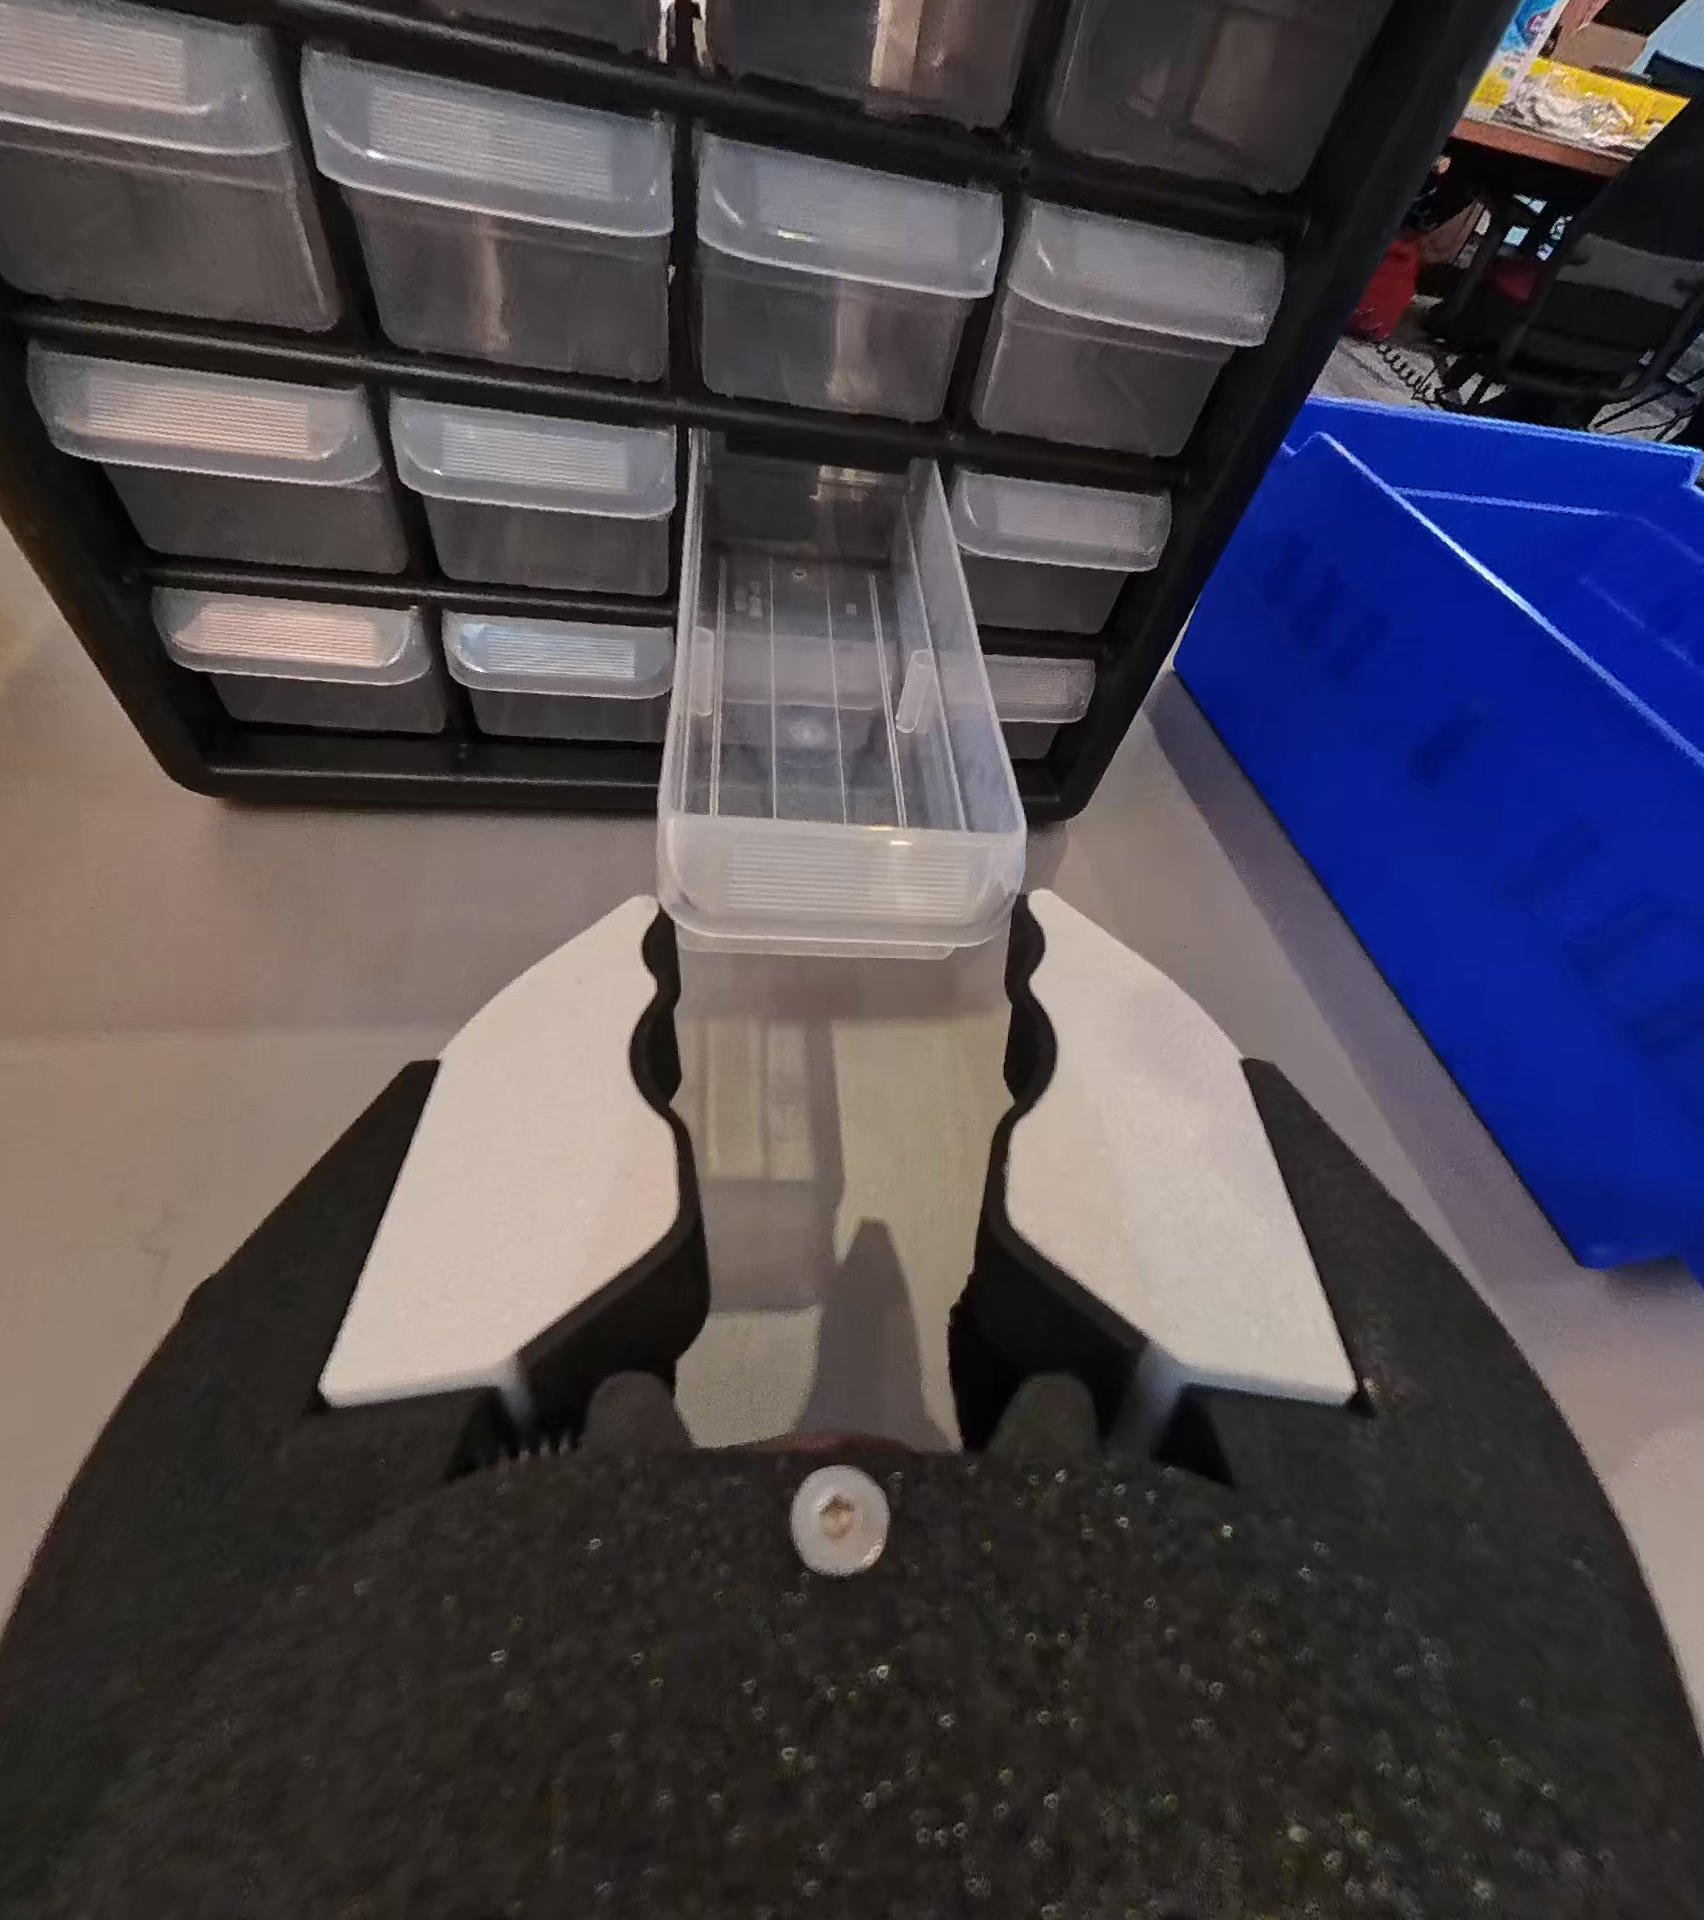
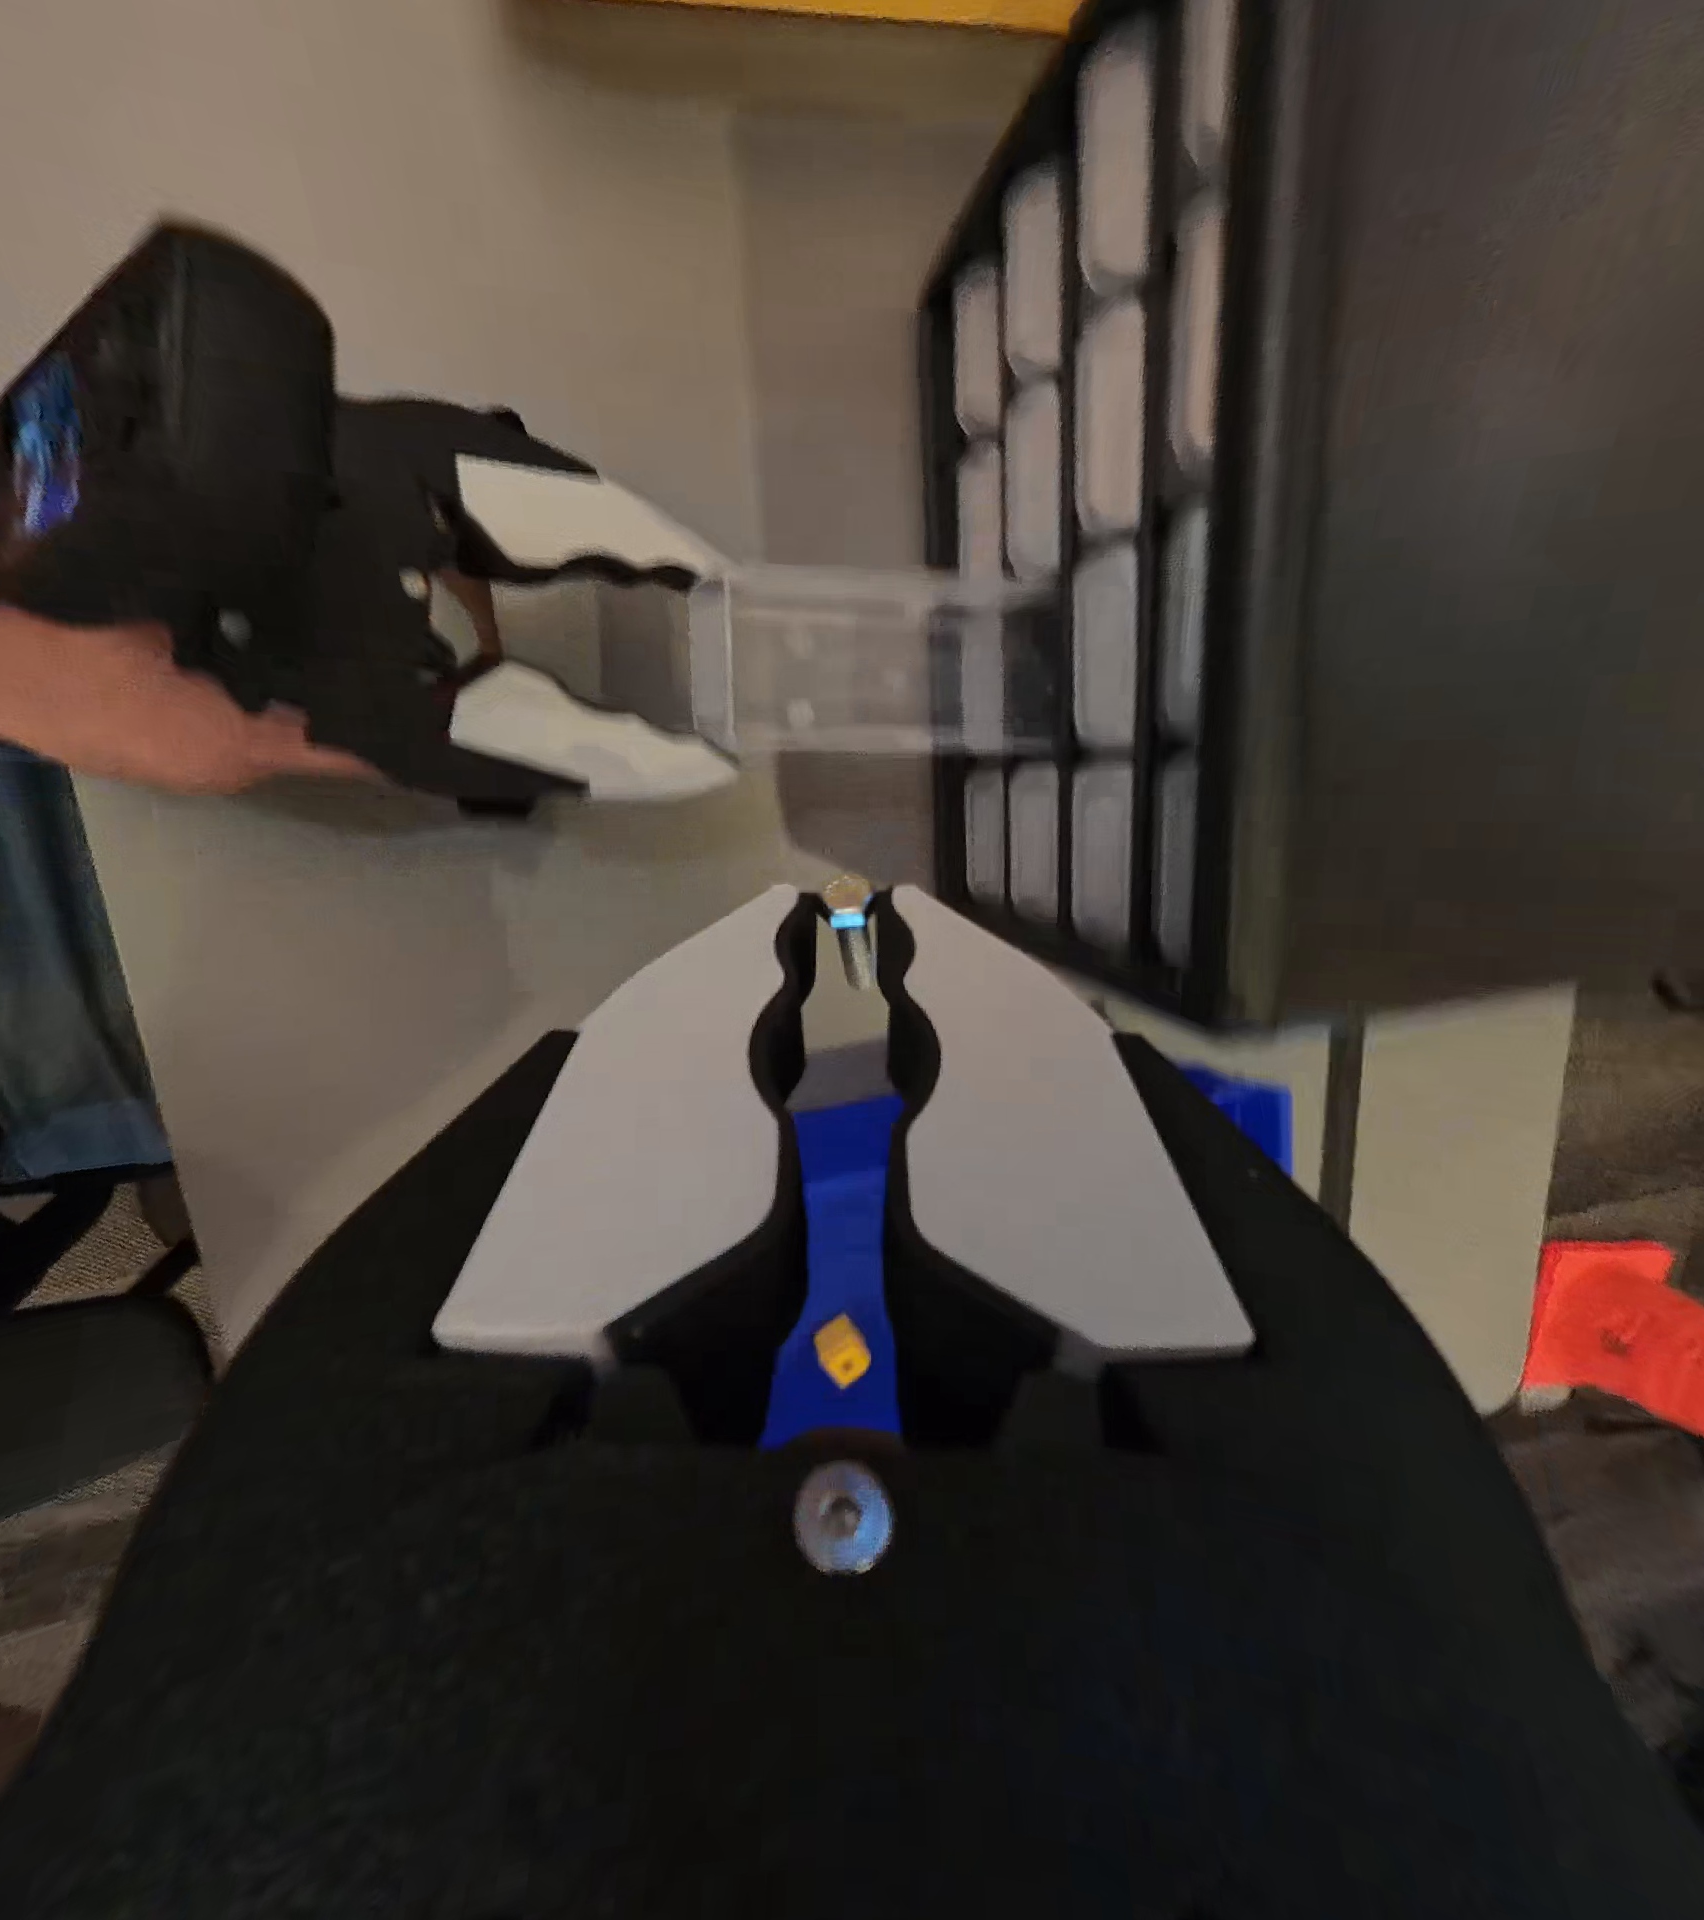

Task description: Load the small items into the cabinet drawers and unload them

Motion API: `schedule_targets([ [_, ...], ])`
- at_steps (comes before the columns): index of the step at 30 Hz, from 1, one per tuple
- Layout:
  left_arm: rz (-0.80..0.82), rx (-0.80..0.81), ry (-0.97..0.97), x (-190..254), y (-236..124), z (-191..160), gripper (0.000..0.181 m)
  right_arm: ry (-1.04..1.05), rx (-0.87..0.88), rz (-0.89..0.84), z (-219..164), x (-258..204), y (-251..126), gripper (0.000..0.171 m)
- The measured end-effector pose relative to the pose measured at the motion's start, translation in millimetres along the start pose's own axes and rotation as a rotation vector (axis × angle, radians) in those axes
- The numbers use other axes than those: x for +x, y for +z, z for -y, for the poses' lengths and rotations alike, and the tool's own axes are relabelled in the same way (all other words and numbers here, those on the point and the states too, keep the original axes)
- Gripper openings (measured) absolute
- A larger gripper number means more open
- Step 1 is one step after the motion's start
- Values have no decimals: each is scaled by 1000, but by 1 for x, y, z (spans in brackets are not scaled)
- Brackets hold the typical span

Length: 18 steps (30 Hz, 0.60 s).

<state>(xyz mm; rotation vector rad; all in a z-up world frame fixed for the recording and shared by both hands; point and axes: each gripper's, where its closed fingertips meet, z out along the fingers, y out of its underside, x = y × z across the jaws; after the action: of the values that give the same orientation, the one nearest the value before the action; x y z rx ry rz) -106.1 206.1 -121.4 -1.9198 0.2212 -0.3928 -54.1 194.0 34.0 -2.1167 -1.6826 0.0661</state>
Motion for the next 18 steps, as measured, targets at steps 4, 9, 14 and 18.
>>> schedule_targets([
  [4,7,4,3,-2,2,2,60,182,-128,-37,-92,17,-11,10],
  [9,9,0,-9,-1,6,6,60,447,-299,68,-210,31,56,11],
  [14,8,-15,1,-2,12,8,60,564,-424,58,-277,36,111,11],
  [18,0,-18,2,-3,16,8,60,596,-459,134,-290,19,126,11],
])
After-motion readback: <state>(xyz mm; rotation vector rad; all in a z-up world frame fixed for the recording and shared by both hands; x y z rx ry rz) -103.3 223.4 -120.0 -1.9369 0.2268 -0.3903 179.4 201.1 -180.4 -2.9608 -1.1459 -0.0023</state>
